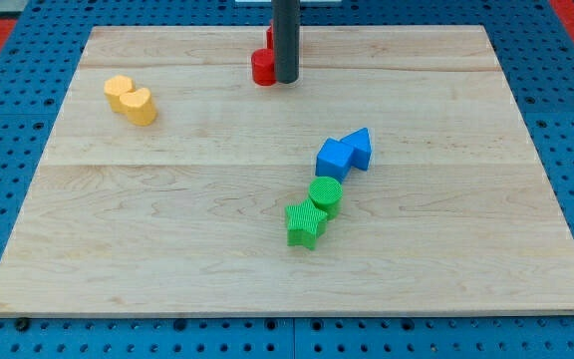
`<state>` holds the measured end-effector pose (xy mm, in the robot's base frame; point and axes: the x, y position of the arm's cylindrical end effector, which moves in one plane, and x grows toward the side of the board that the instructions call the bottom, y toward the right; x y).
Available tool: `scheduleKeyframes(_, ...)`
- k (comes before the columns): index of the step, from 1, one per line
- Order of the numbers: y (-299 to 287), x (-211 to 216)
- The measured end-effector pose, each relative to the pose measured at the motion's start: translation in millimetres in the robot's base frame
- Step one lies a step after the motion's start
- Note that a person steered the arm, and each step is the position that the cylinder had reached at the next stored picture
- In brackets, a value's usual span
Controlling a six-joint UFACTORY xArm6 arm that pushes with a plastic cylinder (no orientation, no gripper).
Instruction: Slide the red circle below the red star
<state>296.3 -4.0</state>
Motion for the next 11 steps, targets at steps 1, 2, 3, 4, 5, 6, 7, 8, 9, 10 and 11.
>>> scheduleKeyframes(1, -2, 0)
scheduleKeyframes(2, -2, 6)
scheduleKeyframes(3, -2, 22)
scheduleKeyframes(4, -4, 40)
scheduleKeyframes(5, -23, 61)
scheduleKeyframes(6, -26, 58)
scheduleKeyframes(7, -26, 44)
scheduleKeyframes(8, -26, 29)
scheduleKeyframes(9, -27, 13)
scheduleKeyframes(10, -29, -8)
scheduleKeyframes(11, -29, -16)
